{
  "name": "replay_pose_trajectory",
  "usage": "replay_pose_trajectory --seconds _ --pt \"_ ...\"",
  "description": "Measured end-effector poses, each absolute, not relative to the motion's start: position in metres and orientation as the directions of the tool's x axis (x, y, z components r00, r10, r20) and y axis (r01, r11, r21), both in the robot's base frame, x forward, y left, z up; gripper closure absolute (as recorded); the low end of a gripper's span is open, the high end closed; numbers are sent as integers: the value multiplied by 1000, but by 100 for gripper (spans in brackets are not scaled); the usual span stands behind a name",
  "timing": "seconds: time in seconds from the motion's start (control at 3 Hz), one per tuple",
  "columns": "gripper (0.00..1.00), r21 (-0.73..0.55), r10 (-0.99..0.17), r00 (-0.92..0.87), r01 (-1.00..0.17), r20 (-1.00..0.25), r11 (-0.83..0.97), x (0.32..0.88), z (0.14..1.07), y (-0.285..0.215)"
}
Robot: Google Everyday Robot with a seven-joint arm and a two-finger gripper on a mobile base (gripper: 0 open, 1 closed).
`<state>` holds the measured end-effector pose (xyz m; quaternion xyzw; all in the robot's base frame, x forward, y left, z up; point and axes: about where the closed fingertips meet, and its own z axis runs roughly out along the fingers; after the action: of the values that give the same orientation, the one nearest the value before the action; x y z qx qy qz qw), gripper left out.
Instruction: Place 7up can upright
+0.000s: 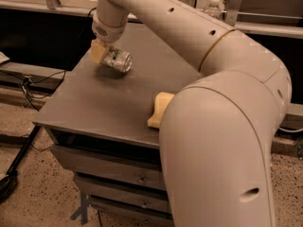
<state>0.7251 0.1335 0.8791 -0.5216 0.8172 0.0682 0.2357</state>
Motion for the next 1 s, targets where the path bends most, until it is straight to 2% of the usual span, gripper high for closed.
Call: replay_pose_trajectory --seconds 0.33,0.67,1.0 --pt "86 -107 -768 -318 -889 -557 446 727 907 122" --pt "100 -34 -652 -276 -907 -706 420 732 922 105" --pt "100 37 -480 -224 -929 -848 368 730 941 72"
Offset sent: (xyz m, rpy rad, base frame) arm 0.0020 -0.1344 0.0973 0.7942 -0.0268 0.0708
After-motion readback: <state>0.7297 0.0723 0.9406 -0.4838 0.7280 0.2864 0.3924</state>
